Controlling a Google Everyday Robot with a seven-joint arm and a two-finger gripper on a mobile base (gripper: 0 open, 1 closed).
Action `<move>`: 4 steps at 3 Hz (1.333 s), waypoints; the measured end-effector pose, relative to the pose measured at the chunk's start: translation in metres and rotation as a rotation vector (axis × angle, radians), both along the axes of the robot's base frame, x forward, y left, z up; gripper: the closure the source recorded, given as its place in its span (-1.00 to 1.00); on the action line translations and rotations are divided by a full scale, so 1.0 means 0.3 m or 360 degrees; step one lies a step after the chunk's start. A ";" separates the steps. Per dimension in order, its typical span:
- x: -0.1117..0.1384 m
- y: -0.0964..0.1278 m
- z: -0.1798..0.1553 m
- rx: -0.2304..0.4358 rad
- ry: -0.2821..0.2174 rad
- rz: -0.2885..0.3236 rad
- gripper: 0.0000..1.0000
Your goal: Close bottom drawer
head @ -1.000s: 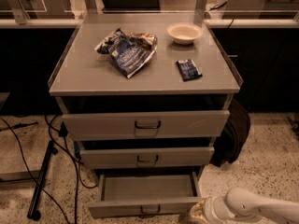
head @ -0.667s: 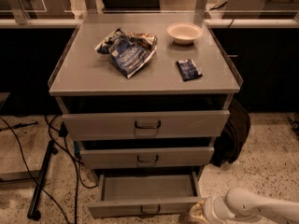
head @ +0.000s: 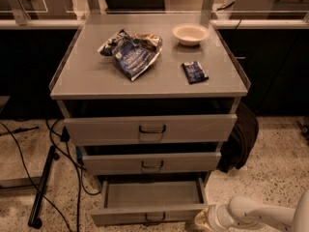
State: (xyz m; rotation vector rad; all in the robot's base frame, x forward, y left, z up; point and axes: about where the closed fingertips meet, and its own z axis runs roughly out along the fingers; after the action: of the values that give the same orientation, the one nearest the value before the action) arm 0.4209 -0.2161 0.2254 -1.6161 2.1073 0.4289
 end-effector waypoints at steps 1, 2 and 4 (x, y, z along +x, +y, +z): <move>0.026 0.002 -0.073 0.0015 -0.0006 -0.0002 1.00; 0.060 0.007 -0.140 0.0046 -0.0050 -0.0015 1.00; 0.129 0.046 -0.240 0.0083 -0.0221 0.0000 1.00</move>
Offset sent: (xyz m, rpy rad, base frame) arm 0.0347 0.0003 -0.0668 0.0540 -0.0820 -0.0265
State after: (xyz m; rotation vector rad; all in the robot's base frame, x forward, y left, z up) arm 0.4595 -0.2024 0.1534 -1.5695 1.9777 0.3573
